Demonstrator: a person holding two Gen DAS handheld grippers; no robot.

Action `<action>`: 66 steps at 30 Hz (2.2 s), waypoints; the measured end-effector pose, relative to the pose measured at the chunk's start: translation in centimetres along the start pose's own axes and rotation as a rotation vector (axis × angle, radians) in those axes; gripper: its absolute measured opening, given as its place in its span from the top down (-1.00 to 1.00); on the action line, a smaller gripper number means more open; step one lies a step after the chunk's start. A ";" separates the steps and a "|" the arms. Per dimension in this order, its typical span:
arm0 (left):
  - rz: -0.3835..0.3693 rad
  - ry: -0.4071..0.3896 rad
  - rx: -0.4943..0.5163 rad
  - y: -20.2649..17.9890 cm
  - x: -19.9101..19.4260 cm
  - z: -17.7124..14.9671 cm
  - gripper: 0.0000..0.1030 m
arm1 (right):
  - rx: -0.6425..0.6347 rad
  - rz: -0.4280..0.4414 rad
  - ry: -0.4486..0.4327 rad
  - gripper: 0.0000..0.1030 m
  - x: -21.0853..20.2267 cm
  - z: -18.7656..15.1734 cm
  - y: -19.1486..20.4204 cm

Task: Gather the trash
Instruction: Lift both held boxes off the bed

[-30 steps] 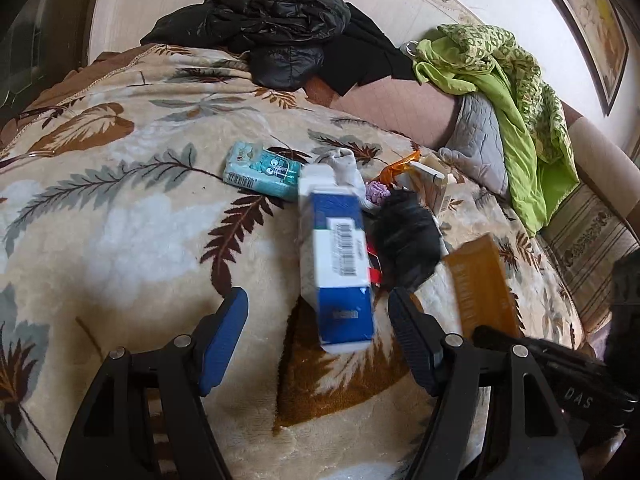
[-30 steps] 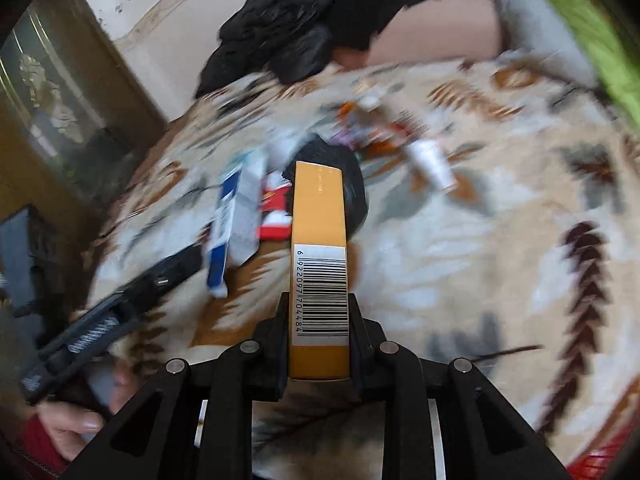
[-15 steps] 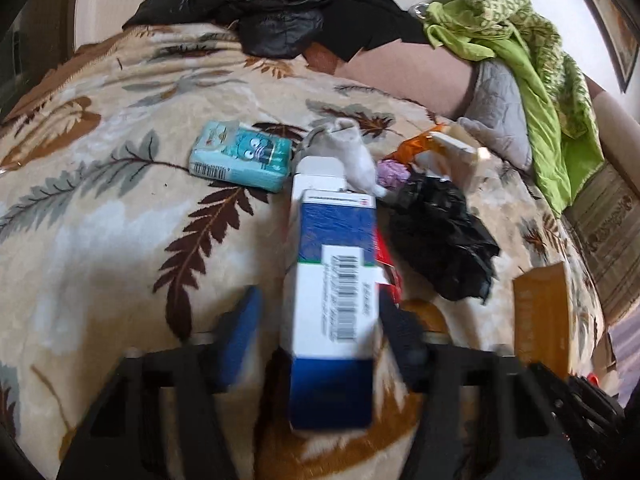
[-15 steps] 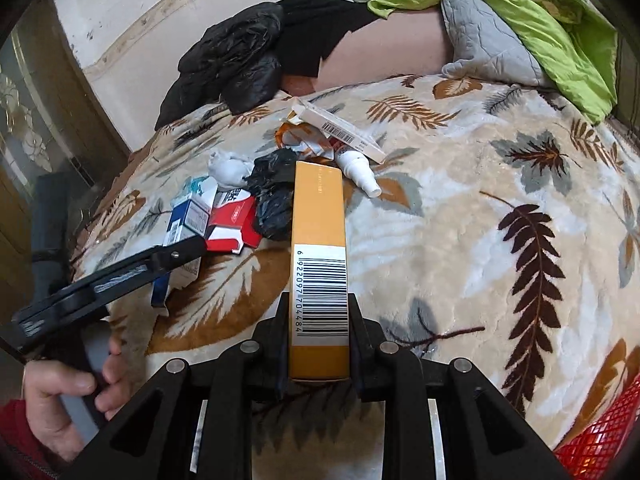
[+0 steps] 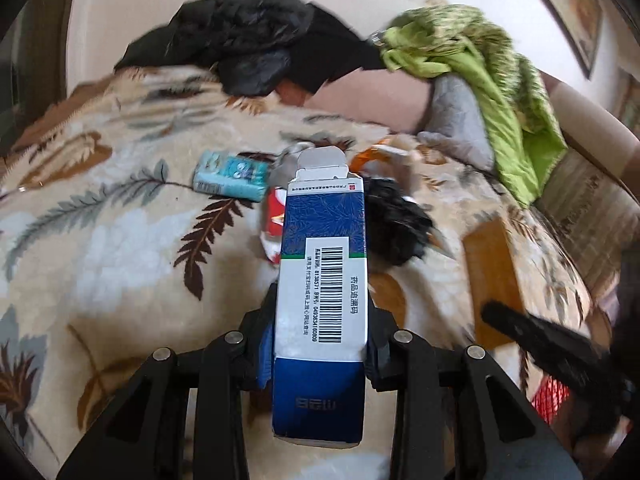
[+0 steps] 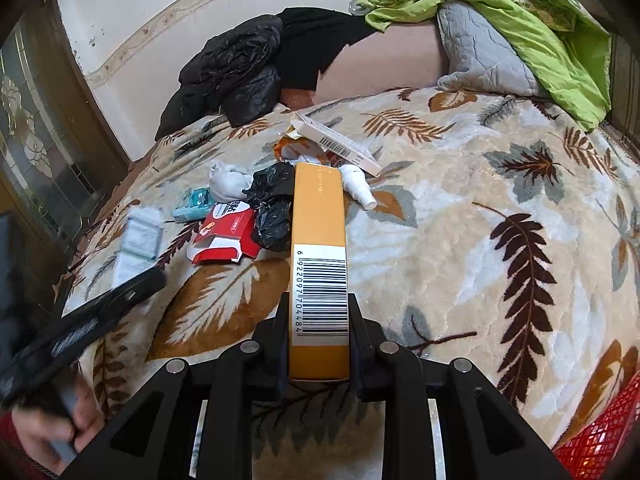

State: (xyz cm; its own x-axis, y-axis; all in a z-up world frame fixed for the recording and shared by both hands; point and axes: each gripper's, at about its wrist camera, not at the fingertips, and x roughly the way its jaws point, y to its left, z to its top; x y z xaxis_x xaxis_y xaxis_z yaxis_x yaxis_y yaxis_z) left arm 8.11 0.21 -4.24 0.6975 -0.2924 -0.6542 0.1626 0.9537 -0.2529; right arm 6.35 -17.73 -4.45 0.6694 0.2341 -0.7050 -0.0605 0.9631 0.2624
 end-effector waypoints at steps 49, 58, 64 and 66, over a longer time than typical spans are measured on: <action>0.098 -0.066 0.149 -2.5 0.1 -0.8 0.35 | -0.014 -0.034 -0.008 0.51 -0.1 0.0 0.3; 0.097 -0.065 0.152 -2.5 0.0 -0.8 0.35 | -0.015 -0.038 -0.008 0.51 0.0 0.0 0.3; 0.099 -0.065 0.153 -2.6 0.0 -0.8 0.35 | -0.013 -0.041 -0.011 0.51 -0.1 0.0 0.1; 0.098 -0.066 0.153 -2.6 0.0 -0.9 0.35 | -0.011 -0.041 -0.012 0.51 -0.1 0.1 0.1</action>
State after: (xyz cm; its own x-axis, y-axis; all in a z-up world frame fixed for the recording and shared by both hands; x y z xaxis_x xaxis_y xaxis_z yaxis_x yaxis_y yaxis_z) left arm 7.10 -2.32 -4.22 0.7586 -0.1969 -0.6211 0.1920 0.9785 -0.0757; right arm 6.29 -17.65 -4.29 0.6806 0.1925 -0.7070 -0.0407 0.9733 0.2258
